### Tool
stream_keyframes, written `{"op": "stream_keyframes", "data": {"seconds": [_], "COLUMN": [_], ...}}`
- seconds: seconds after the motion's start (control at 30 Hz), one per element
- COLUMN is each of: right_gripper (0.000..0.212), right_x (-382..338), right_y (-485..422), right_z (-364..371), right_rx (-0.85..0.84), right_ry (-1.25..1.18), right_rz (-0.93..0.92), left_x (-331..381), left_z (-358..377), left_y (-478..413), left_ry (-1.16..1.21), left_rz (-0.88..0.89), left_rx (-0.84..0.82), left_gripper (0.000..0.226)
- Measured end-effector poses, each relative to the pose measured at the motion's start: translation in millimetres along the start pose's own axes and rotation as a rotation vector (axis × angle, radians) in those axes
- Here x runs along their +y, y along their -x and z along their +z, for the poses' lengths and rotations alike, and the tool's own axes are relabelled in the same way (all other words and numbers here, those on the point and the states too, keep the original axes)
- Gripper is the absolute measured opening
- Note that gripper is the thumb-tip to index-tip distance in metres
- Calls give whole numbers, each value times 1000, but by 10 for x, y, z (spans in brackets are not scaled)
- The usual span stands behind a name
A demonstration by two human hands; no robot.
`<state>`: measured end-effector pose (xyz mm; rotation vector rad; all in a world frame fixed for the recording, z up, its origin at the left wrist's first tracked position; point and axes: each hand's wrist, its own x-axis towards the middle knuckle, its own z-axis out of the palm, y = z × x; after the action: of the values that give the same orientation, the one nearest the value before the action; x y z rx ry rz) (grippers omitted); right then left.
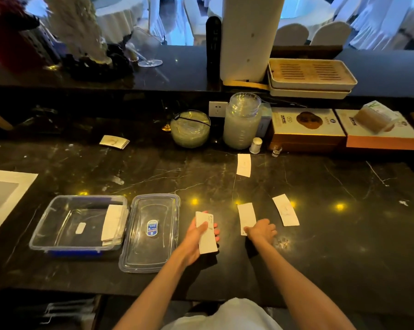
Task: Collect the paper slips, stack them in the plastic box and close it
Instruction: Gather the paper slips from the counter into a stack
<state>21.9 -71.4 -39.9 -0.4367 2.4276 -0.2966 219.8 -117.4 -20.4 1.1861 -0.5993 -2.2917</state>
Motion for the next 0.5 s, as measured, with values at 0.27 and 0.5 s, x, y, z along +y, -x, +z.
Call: {"op": "stream_keyframes", "data": {"seconds": [0.27,0.5], "right_gripper": [21,15], "right_x": [37,-113], "right_y": [113,225], "right_z": [-156,-722], "right_rx": [-312,-653], "right_ry": [-619,-323], "right_rz": [-389,-774], "left_x": [248,271], "left_z": [-129,215], "left_y": [61,-63], "left_ry": [-139,-264], "left_rz": [-350,-475], "left_rx": [-91,-306], "left_gripper": [55,78]}}
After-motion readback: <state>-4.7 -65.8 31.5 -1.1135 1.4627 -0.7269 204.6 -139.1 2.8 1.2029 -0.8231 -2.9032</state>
